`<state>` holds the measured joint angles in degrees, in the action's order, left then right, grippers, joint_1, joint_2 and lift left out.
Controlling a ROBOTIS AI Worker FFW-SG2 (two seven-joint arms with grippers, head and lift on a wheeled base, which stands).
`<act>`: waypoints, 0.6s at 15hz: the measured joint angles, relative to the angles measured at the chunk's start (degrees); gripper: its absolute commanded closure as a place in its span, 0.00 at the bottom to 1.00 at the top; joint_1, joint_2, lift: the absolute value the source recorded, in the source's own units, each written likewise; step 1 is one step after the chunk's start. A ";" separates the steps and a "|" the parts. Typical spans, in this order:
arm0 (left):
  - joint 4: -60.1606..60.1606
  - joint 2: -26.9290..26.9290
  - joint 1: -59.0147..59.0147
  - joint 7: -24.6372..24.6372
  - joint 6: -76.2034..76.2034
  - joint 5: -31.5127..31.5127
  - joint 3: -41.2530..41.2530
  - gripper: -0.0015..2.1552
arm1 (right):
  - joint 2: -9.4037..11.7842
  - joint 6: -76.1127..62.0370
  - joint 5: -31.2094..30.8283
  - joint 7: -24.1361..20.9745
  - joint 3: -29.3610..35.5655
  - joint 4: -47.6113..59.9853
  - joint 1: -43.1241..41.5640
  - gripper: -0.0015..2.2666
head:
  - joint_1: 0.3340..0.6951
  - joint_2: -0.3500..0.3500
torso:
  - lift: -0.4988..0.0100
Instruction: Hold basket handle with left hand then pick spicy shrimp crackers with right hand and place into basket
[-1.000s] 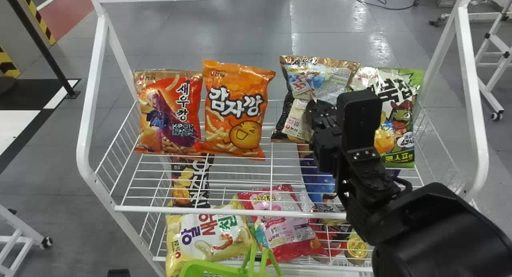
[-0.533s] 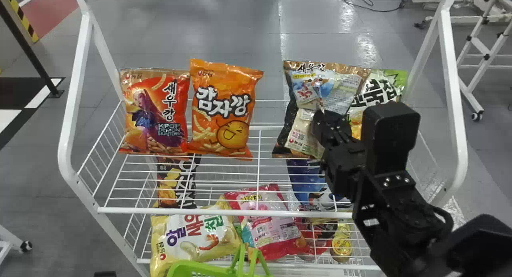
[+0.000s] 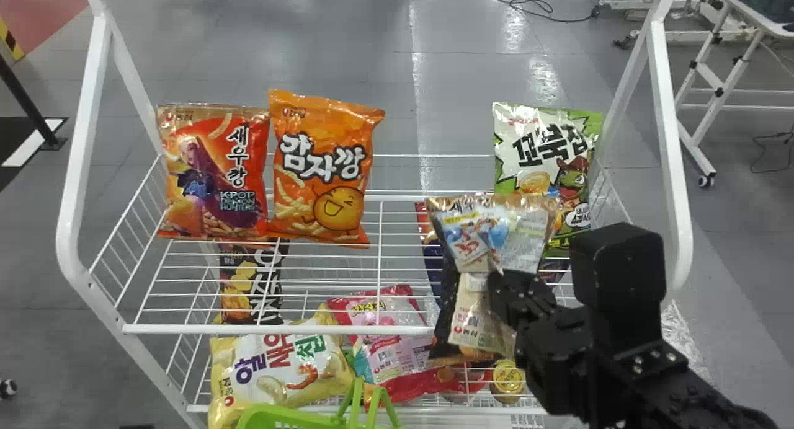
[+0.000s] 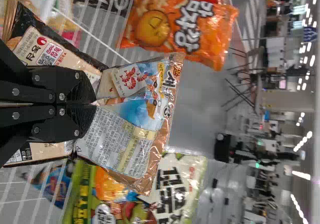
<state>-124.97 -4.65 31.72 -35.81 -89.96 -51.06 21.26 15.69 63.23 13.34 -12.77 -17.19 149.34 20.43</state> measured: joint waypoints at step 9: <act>-0.02 0.08 0.01 0.31 0.00 0.01 0.02 0.88 | 1.84 21.50 2.34 0.72 -0.36 10.34 7.23 0.74 | 1.00 0.45 | 0.91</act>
<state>-124.98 -4.57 31.73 -35.50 -89.96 -51.05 21.28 17.52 84.73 15.69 -12.06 -17.54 159.68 27.66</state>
